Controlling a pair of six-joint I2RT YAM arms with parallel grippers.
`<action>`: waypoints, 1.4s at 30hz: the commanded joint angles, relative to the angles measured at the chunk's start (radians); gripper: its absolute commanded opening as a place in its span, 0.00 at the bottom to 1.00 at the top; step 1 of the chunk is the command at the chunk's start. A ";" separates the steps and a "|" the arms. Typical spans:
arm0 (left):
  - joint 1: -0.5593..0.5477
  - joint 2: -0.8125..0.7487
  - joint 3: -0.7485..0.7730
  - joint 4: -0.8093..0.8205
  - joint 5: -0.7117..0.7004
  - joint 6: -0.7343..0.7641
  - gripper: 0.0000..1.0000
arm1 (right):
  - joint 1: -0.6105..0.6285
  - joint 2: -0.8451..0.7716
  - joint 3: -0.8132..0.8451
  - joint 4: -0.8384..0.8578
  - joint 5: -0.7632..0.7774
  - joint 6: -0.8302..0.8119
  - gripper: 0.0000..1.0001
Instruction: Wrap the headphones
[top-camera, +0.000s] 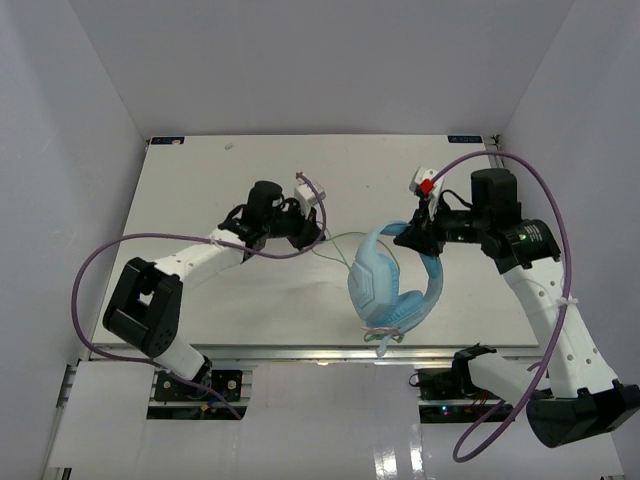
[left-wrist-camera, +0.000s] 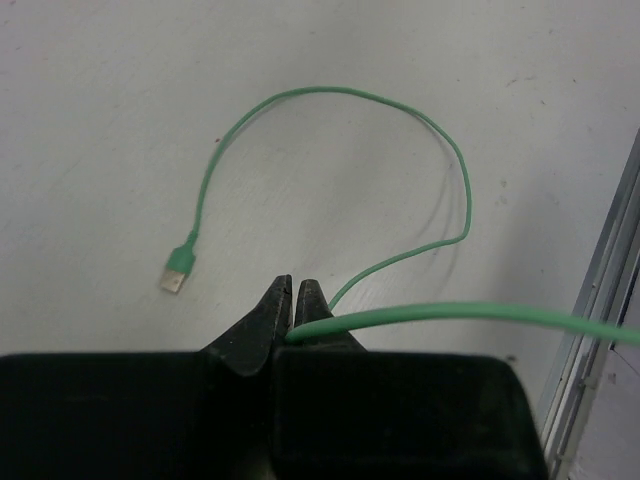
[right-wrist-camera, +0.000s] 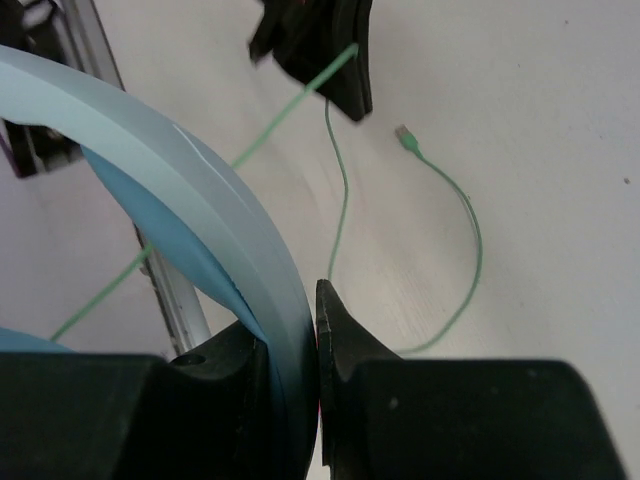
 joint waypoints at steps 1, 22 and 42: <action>0.134 0.006 0.232 -0.412 0.121 -0.048 0.00 | 0.012 -0.080 -0.107 0.010 0.164 -0.203 0.08; -0.028 0.120 0.750 -1.042 -0.255 -0.320 0.00 | 0.261 0.082 -0.215 0.566 1.189 0.082 0.08; -0.052 0.064 0.599 -1.130 -0.771 -0.255 0.00 | 0.167 0.091 -0.001 0.507 0.959 0.051 0.08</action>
